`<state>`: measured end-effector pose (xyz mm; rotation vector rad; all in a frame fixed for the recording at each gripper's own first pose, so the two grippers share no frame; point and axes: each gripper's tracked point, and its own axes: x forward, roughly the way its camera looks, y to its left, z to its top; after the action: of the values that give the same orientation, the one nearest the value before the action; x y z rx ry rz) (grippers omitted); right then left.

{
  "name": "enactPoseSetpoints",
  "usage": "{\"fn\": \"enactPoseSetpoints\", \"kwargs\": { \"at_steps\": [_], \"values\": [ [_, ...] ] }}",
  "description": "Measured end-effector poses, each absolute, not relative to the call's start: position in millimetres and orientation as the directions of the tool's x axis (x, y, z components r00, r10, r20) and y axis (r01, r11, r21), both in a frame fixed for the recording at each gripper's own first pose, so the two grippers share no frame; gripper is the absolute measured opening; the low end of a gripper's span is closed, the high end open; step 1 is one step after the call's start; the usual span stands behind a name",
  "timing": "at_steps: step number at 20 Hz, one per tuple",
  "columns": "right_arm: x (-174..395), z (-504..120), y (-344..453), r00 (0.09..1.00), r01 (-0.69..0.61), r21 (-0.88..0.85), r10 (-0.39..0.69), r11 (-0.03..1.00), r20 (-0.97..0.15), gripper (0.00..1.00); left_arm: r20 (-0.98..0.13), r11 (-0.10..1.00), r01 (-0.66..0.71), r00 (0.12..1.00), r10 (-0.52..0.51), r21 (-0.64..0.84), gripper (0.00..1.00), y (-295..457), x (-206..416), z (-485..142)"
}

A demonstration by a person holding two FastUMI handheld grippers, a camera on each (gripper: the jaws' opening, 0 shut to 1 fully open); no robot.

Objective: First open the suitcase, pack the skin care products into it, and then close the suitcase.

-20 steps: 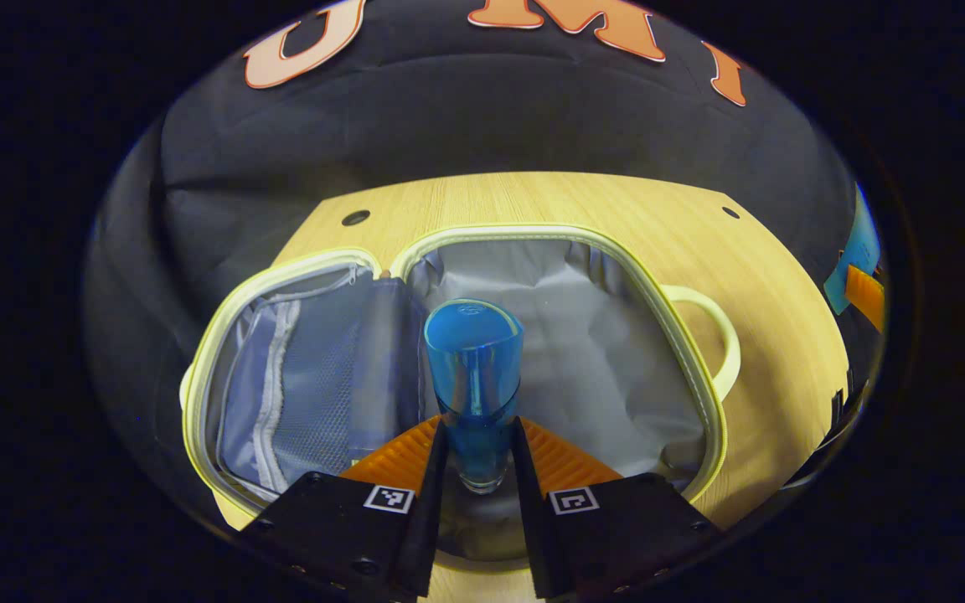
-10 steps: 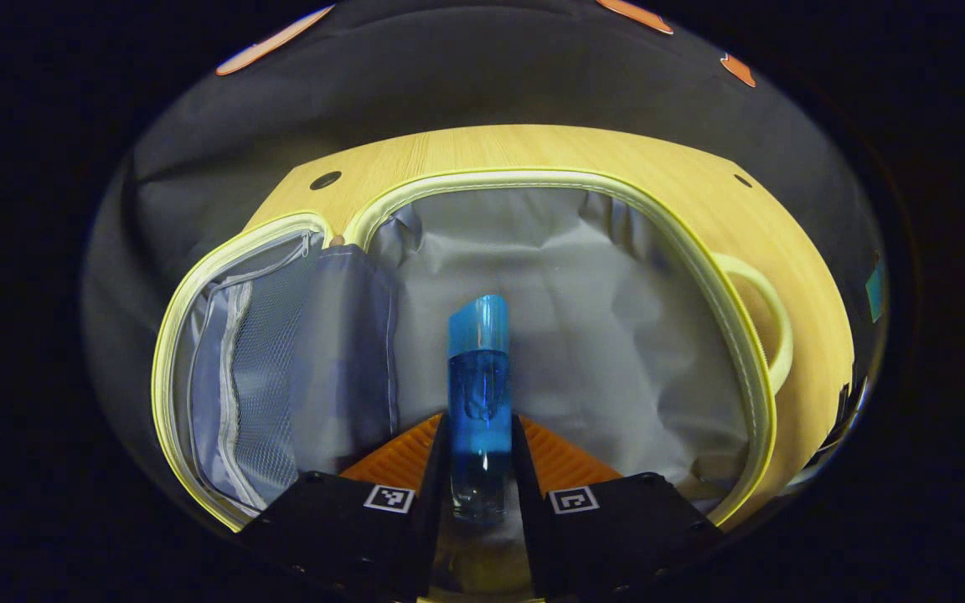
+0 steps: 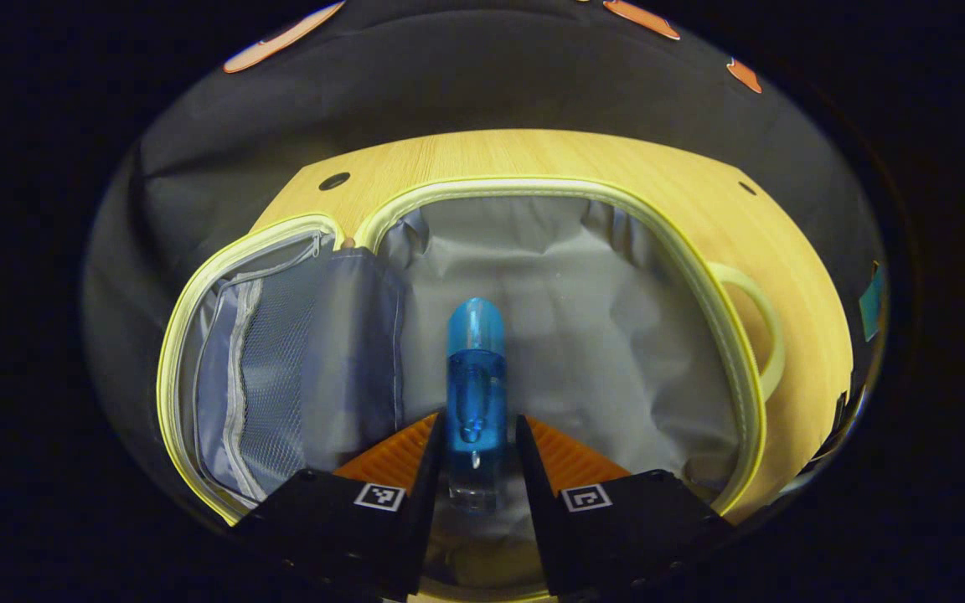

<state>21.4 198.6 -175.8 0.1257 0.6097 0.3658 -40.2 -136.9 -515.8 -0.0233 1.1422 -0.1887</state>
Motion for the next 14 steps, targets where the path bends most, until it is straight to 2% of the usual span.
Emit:
{"fn": "enactPoseSetpoints", "kwargs": {
  "at_steps": [1, 2, 3, 5, 6, 7, 8, 9, 14],
  "values": [
    [23.5, -175.7, 202.6, 0.751, -0.305, 0.230, 0.382, 0.924, -0.539, 0.42, -0.887, 0.982, 0.144, 0.430, -0.170, -0.118, 0.61, -135.7, -39.7, -505.0],
    [24.9, -176.2, 207.0, 0.748, -0.308, 0.234, 0.387, 0.922, -0.540, 0.42, -0.869, 0.982, 0.152, 0.464, -0.172, -0.113, 0.65, -132.5, -38.6, -494.2],
    [25.8, -176.9, 212.6, 0.740, -0.315, 0.239, 0.396, 0.918, -0.544, 0.42, -0.850, 0.981, 0.158, 0.497, -0.174, -0.109, 0.75, -128.4, -39.2, -482.8],
    [27.5, -180.4, 225.4, 0.722, -0.326, 0.251, 0.412, 0.911, -0.555, 0.42, -0.815, 0.981, 0.155, 0.549, -0.184, -0.117, 0.78, -119.8, -39.5, -460.7],
    [27.7, -181.7, 233.6, 0.712, -0.332, 0.261, 0.423, 0.906, -0.561, 0.38, -0.800, 0.982, 0.142, 0.571, -0.186, -0.127, 0.78, -113.4, -40.8, -450.7],
    [28.0, -183.8, 242.7, 0.701, -0.338, 0.271, 0.433, 0.901, -0.567, 0.42, -0.783, 0.983, 0.123, 0.595, -0.185, -0.138, 0.82, -105.8, -41.3, -438.5],
    [28.5, -186.5, 252.0, 0.689, -0.344, 0.280, 0.443, 0.896, -0.573, 0.38, -0.765, 0.983, 0.105, 0.618, -0.183, -0.150, 0.83, -96.7, -42.3, -425.3],
    [29.9, -190.1, 260.5, 0.677, -0.346, 0.287, 0.449, 0.893, -0.583, 0.42, -0.742, 0.984, 0.084, 0.647, -0.175, -0.159, 0.84, -84.9, -40.2, -412.3],
    [36.2, -215.4, 302.0, 0.608, -0.310, 0.355, 0.471, 0.882, -0.640, 0.42, -0.652, 0.983, -0.018, 0.751, -0.108, -0.183, 0.87, -11.7, -36.7, -365.3]
  ]
}}
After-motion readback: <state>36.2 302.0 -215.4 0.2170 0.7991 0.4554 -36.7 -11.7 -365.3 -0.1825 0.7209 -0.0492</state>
